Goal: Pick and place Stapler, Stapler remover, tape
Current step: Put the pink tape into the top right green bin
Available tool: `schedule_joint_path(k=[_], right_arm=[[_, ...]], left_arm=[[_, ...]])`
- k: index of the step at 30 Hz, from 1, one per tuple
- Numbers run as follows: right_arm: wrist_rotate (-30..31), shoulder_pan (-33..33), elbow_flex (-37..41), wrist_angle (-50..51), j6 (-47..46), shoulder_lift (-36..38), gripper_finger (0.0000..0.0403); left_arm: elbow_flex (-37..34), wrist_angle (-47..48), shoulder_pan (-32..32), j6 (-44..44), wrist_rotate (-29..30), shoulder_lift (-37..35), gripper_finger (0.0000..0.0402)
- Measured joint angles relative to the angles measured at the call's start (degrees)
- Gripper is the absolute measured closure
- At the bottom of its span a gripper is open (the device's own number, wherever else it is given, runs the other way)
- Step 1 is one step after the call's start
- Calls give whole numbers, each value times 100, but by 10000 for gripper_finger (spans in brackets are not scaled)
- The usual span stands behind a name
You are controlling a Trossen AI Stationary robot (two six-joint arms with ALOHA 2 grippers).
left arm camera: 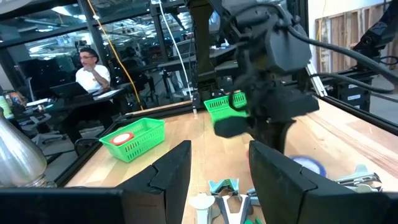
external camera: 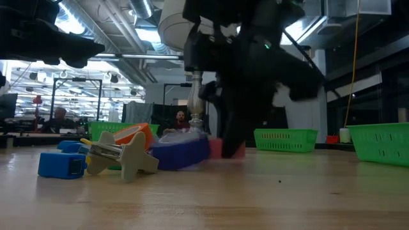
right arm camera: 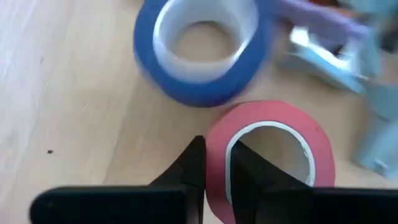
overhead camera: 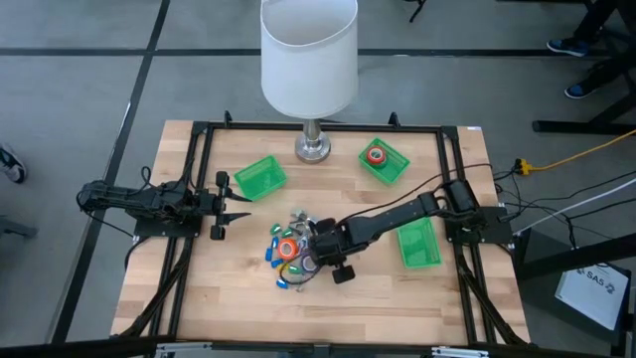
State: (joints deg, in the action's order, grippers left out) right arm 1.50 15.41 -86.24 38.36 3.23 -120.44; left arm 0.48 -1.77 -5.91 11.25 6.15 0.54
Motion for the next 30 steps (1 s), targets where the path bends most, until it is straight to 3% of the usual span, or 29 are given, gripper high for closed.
schedule_joint_path(k=[17,23,30], right_arm=[[42,-359,-2146,2952,-115,97,357],[198,-792,-1689,3065,178,936,357],[664,-1395,-374,2733,314,2395,357]], left_arm=[[0,-1,1,0,0,0,245],[-1,-1,1,0,0,0,245],[0,0,0,-1,0,0,245]])
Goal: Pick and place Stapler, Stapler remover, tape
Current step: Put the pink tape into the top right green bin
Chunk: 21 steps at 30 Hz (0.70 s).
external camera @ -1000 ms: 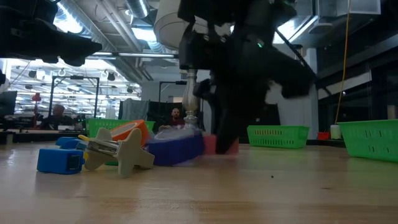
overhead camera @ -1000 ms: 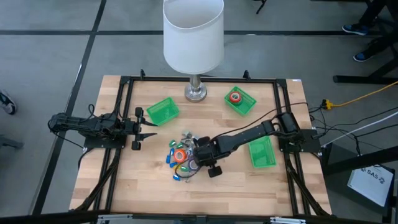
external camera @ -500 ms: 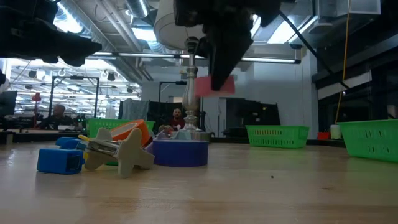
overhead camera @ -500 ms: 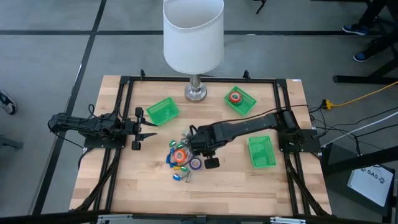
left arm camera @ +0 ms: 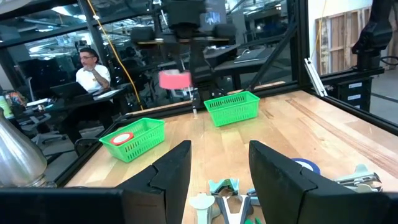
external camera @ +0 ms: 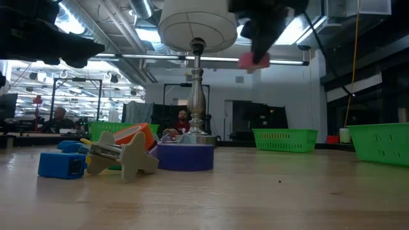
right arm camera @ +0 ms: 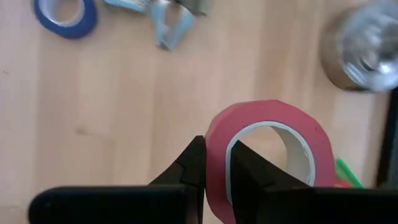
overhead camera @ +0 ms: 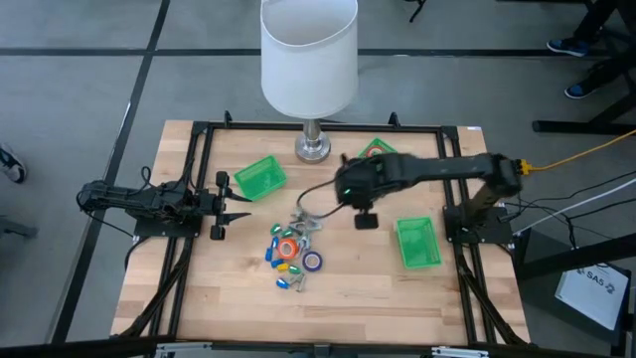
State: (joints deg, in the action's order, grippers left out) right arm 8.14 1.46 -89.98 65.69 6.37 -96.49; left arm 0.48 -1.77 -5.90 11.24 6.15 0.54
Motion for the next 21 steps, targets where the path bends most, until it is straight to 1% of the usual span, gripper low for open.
schedule_joint_path(k=[6,10,14,18,21], right_arm=[[25,-684,1389,-806,164,1224,357],[289,-1240,2029,-1367,141,1707,357],[297,-1754,2281,-1979,-177,1741,357],[281,-2118,2478,-1974,-681,1508,357],[283,-2364,2859,-2150,-748,1417,357]], left_arm=[[-1,1,1,-1,0,0,245],[0,1,0,1,1,0,245],[-1,1,-1,1,0,0,245],[1,1,0,1,2,-1,245],[-1,-1,-1,1,9,0,245]])
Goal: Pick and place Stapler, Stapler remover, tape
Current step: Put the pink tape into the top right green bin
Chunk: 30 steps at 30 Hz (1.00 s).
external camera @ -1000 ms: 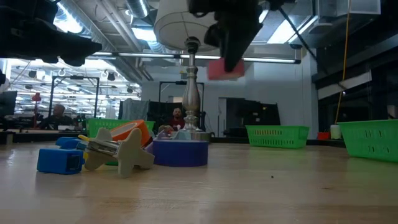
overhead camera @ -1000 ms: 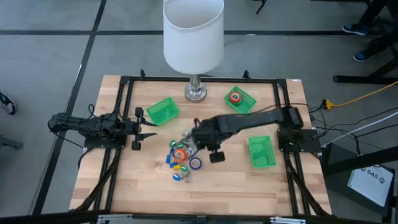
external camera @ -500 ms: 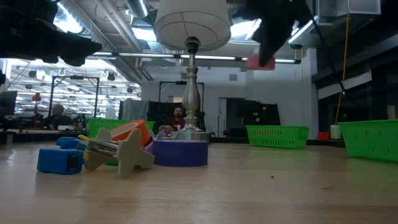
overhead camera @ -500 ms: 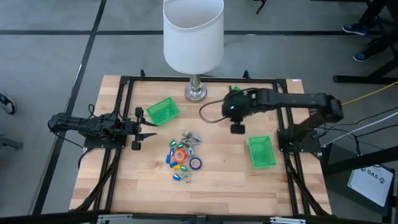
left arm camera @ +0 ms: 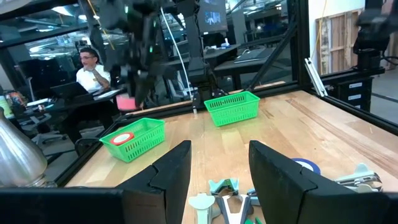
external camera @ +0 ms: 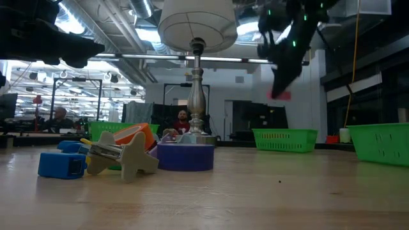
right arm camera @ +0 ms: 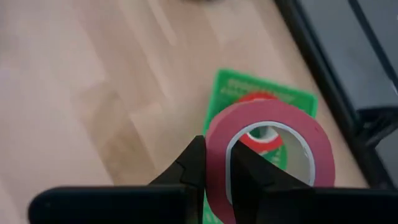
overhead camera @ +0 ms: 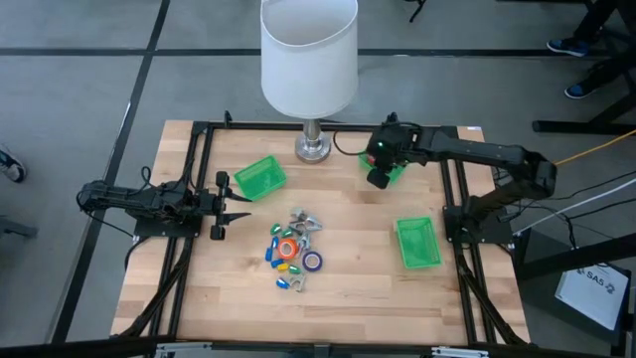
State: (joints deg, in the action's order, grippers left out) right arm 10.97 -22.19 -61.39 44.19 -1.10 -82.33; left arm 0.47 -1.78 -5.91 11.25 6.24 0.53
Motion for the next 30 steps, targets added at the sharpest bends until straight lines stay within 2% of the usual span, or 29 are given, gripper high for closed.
schedule_joint_path(k=[7,13,16,26,30], right_arm=[[-110,-620,1068,-519,-639,-43,357],[-325,-698,1652,-1505,-656,-44,357],[-322,-709,1738,-1754,-619,-41,357],[-451,-841,1740,-1664,-600,-41,356],[-545,-892,1740,-1661,-306,-42,339]], left_arm=[[2,0,2,0,3,0,245],[1,0,1,0,5,0,245],[1,0,2,0,7,-1,245],[1,0,2,-1,7,0,245],[0,0,0,0,7,-2,245]])
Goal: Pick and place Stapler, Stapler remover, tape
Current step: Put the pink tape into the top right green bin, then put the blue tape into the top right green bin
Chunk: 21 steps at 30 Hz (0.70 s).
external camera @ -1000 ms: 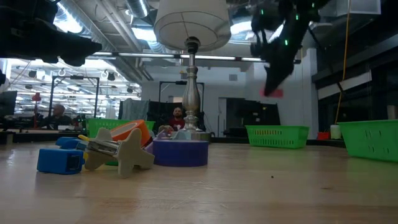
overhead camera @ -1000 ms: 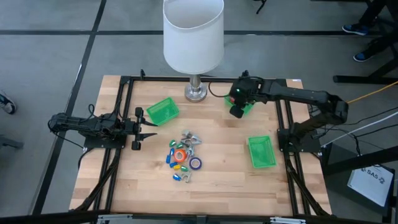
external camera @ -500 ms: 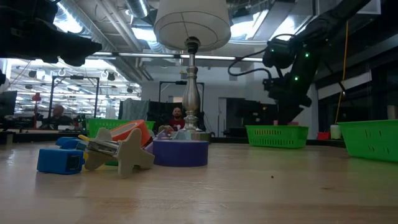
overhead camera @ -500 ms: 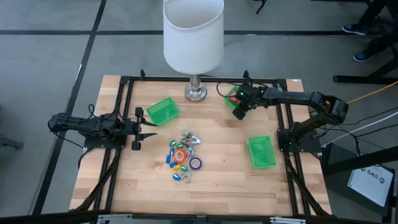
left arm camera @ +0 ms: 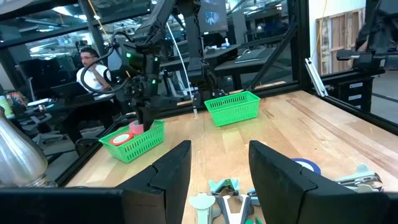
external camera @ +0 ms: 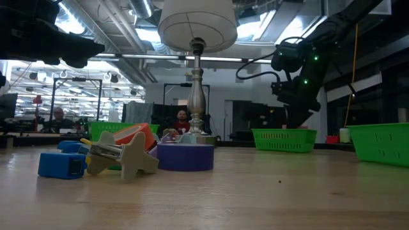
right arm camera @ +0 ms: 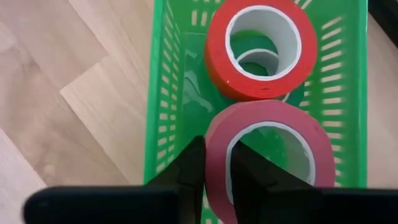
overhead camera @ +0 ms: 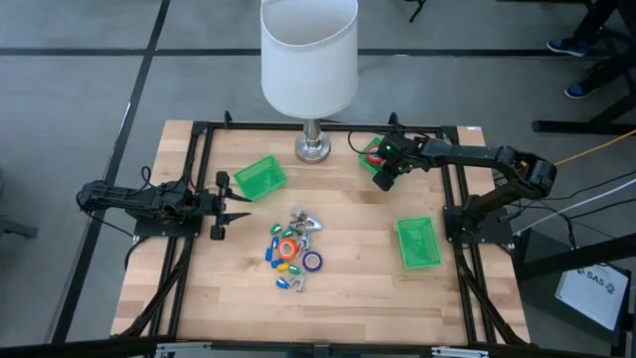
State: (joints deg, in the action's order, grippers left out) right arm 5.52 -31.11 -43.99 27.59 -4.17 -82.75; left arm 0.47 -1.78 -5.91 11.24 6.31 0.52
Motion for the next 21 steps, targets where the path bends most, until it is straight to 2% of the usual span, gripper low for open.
schedule_joint_path(k=[13,21], right_arm=[[-20,-23,0,7,-139,1,227],[-17,27,-549,300,-158,1,204]], left_arm=[[1,0,0,-1,2,2,245],[2,1,2,0,1,1,245]])
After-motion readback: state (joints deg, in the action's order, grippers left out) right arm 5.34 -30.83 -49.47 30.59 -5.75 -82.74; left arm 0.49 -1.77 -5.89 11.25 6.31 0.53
